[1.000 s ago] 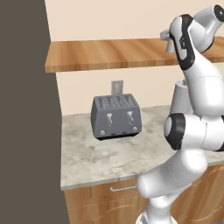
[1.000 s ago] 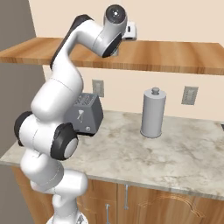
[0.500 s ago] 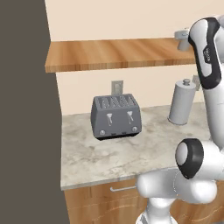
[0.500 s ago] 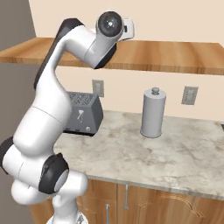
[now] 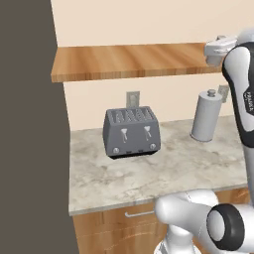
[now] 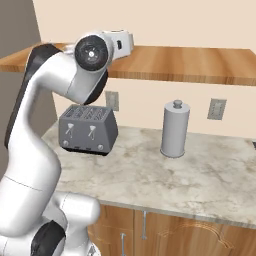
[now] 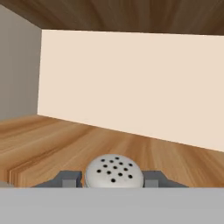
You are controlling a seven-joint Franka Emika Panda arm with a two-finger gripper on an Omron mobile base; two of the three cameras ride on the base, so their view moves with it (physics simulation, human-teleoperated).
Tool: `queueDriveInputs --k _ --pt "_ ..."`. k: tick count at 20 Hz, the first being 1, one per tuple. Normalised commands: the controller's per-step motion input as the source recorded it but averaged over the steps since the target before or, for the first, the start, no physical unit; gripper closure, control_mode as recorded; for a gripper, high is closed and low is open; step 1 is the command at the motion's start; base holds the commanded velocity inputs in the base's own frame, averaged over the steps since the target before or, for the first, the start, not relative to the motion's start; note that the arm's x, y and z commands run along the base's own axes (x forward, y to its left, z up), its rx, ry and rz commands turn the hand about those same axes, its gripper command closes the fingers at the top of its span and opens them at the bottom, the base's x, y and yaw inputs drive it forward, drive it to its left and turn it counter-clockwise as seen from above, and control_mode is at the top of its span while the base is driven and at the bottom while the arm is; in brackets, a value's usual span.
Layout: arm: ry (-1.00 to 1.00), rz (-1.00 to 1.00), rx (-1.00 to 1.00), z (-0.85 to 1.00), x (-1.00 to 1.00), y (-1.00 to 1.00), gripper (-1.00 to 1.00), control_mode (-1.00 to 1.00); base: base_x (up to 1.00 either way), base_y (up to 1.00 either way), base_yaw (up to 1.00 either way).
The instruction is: Retrieve the shaker from the cabinet and place it next the steak on a plate on the dining table.
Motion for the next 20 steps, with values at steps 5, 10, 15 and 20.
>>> queueDriveInputs --k 5,10,15,20 --pt "-0.09 -0.05 0.03 0.01 -1.0 0.16 1.0 -1.0 0.0 0.0 0.0" --pt "0.02 -0.14 0.16 -0.27 -1.0 0.26 1.0 -1.0 0.0 0.0 0.0" --pt "0.0 -0.11 0.18 -0.36 -0.99 0.63 1.0 -1.0 0.0 0.0 0.0" --pt "0.06 -0.06 0.15 -0.32 -0.98 0.36 1.0 -1.0 0.0 0.0 0.0"
